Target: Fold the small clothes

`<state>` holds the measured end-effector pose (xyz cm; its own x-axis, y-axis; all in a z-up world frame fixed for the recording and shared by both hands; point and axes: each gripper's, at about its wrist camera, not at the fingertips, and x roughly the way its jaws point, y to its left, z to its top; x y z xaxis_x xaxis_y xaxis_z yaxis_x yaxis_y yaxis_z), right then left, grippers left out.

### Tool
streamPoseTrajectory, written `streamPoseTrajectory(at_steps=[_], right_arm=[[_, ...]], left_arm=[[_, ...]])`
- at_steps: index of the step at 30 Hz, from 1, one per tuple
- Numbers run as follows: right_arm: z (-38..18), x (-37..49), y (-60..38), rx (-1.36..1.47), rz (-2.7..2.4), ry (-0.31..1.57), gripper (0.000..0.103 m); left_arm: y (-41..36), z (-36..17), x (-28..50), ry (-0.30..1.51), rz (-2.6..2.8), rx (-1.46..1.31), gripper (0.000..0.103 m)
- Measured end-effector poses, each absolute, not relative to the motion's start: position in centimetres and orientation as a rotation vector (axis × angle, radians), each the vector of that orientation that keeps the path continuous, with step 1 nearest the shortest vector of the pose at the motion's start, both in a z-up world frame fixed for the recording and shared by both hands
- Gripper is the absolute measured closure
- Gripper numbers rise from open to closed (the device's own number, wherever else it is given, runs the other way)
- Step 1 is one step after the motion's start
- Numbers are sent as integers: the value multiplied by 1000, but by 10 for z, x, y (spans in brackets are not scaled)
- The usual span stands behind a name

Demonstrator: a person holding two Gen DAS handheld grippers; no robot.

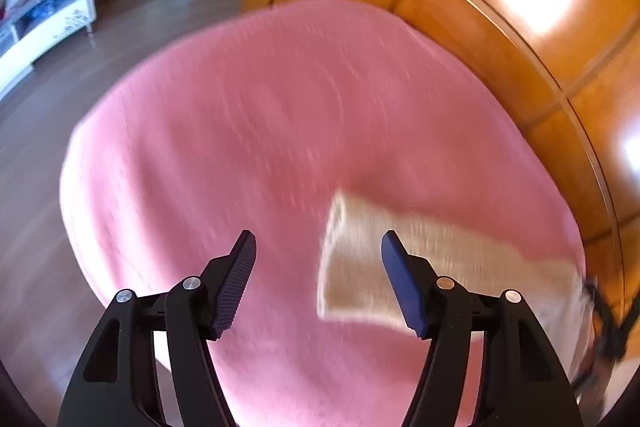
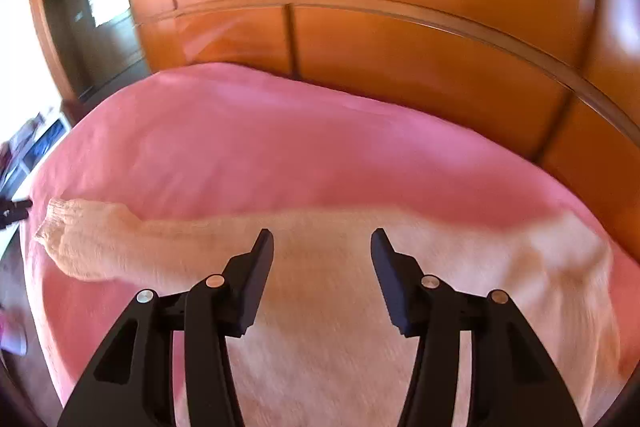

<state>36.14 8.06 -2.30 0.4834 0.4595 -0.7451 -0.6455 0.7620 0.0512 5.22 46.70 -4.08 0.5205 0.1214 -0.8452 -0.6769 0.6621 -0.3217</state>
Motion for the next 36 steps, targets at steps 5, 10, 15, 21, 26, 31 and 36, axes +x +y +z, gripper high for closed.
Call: streamPoseTrajectory(at_steps=[5, 10, 15, 21, 26, 31, 36], right_arm=[[-47, 393, 137, -340, 775, 959, 43], [-81, 388, 166, -537, 830, 1011, 37], [-78, 352, 172, -727, 895, 923, 94], [-42, 352, 160, -609, 745, 688, 96], [-63, 366, 162, -525, 646, 733, 55], [-54, 354, 111, -366, 611, 746, 32], [-65, 312, 42, -286, 619, 825, 32]], left_arm=[[456, -66, 60, 906, 556, -651, 39], [444, -74, 78, 897, 435, -591, 85], [421, -53, 69, 792, 413, -501, 100], [417, -1, 48, 564, 438, -500, 100], [423, -5, 84, 647, 572, -436, 99], [440, -36, 95, 804, 762, -455, 81], [414, -37, 80, 749, 723, -474, 61]])
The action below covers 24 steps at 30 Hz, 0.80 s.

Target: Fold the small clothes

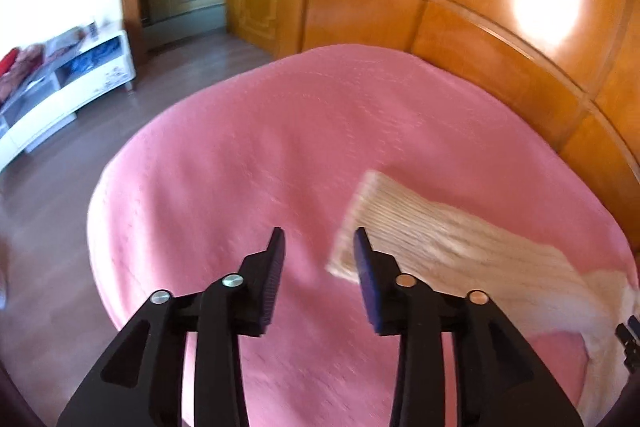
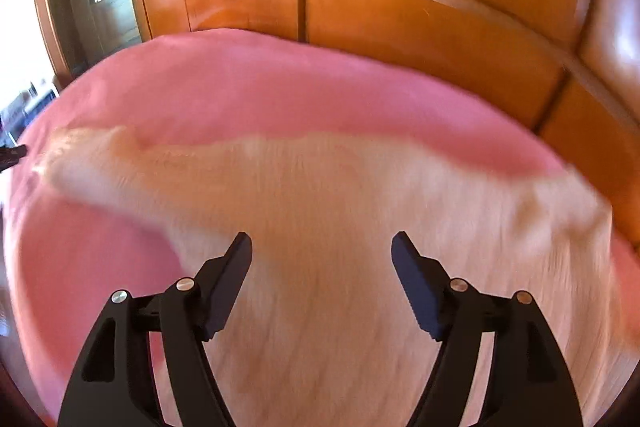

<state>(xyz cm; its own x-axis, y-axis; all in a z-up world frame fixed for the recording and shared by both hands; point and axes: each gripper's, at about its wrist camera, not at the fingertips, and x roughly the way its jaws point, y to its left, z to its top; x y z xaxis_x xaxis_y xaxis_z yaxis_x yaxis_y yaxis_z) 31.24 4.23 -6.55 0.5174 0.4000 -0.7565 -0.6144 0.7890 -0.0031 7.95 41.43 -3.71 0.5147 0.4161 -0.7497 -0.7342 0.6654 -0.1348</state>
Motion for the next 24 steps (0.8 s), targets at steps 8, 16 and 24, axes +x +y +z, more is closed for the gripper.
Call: streamPoseTrajectory(at_steps=[8, 16, 24], right_arm=[[-60, 270, 29, -203, 676, 867, 43], [-67, 215, -41, -165, 606, 895, 35], [-50, 175, -177, -16, 352, 874, 36]], left_arm=[[366, -5, 99, 691, 486, -369, 56], [259, -7, 202, 803, 115, -198, 56], [180, -44, 261, 909, 67, -193, 56]])
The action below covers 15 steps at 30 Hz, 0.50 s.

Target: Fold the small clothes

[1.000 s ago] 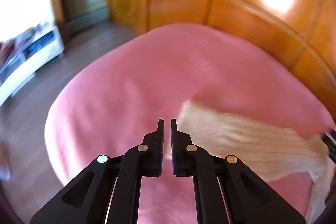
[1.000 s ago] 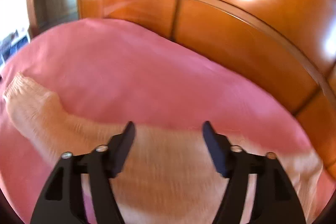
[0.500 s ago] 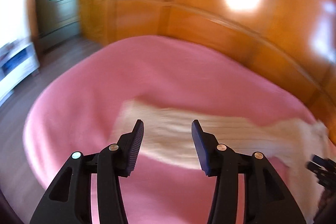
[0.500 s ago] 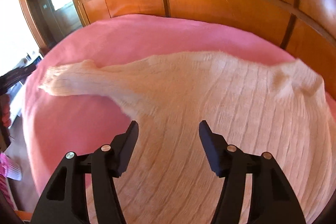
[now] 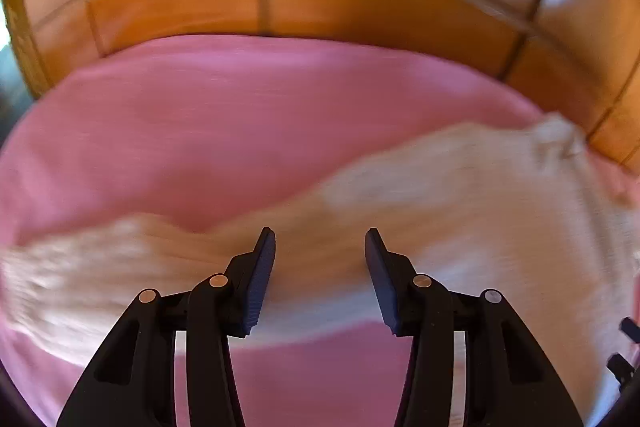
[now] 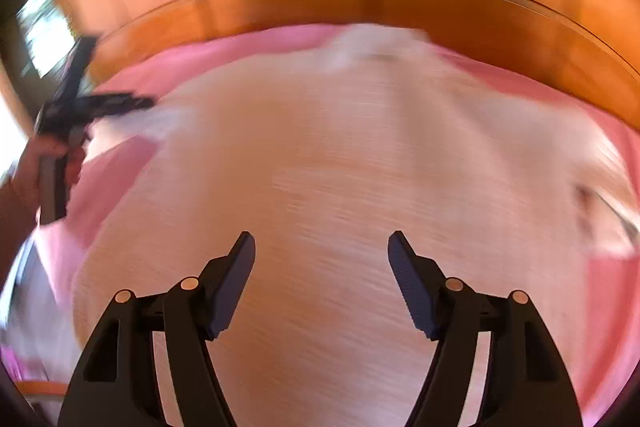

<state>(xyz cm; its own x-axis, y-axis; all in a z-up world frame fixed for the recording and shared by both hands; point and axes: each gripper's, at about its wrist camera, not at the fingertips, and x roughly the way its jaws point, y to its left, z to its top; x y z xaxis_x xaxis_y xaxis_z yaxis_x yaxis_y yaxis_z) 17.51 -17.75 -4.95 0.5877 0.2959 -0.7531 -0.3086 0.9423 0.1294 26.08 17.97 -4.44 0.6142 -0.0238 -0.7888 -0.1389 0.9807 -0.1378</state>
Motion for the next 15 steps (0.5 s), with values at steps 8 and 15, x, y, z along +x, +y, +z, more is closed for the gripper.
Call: streamPoseTrajectory(at_steps=[8, 15], right_arm=[[-43, 152, -369, 175, -110, 836, 54], [-71, 181, -462, 531, -223, 856, 56]], left_arm=[[77, -28, 216, 829, -93, -230, 56], [-10, -63, 196, 915, -205, -191, 56]])
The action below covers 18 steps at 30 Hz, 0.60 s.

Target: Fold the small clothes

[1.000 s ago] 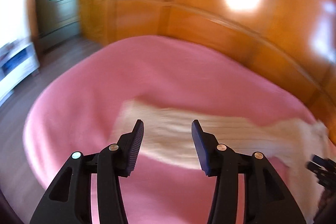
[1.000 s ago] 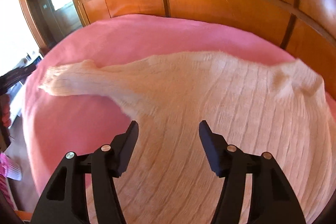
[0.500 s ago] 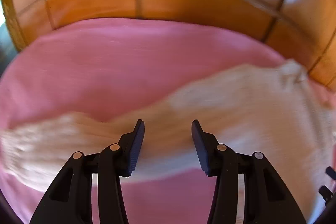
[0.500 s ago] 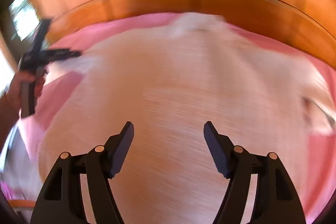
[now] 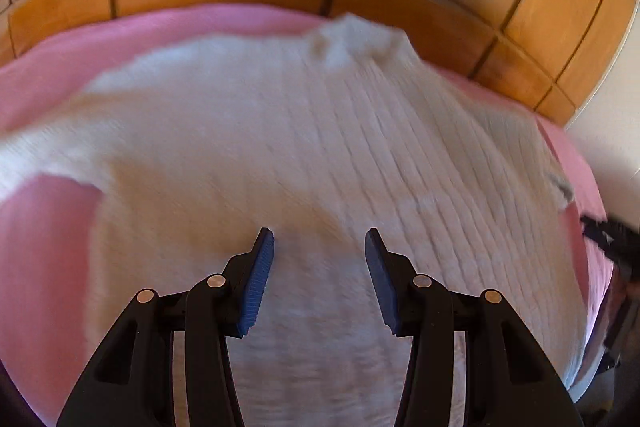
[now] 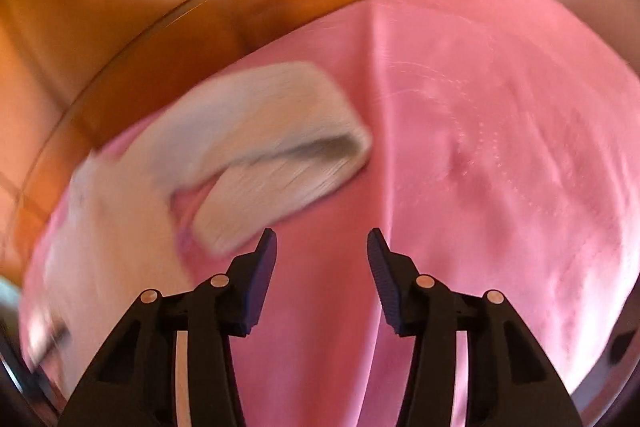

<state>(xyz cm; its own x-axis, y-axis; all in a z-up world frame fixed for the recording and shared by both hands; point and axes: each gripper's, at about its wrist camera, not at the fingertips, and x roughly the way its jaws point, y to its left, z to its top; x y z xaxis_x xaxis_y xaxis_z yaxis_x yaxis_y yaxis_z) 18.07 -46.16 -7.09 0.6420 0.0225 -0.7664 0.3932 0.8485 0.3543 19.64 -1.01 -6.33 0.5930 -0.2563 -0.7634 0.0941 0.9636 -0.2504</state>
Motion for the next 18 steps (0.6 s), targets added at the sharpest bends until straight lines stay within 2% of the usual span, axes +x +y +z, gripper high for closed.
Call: streamPoseTrajectory(at_steps=[3, 9, 10, 12, 13, 18], right_arm=[[-84, 197, -478, 702, -182, 852, 56], [-97, 238, -471, 733, -207, 849, 55], [-97, 243, -467, 715, -219, 846, 58], [-98, 262, -460, 594, -237, 866, 88], [-99, 271, -454, 525, -233, 878, 96], [-37, 263, -423, -99, -328, 742, 97]], left_arm=[[-24, -74, 198, 890, -188, -125, 42], [-26, -79, 198, 884, -187, -122, 37], [-26, -79, 198, 884, -188, -124, 36], [-27, -80, 199, 882, -187, -122, 36], [-26, -80, 199, 883, -187, -122, 36], [-22, -79, 195, 878, -194, -136, 35]])
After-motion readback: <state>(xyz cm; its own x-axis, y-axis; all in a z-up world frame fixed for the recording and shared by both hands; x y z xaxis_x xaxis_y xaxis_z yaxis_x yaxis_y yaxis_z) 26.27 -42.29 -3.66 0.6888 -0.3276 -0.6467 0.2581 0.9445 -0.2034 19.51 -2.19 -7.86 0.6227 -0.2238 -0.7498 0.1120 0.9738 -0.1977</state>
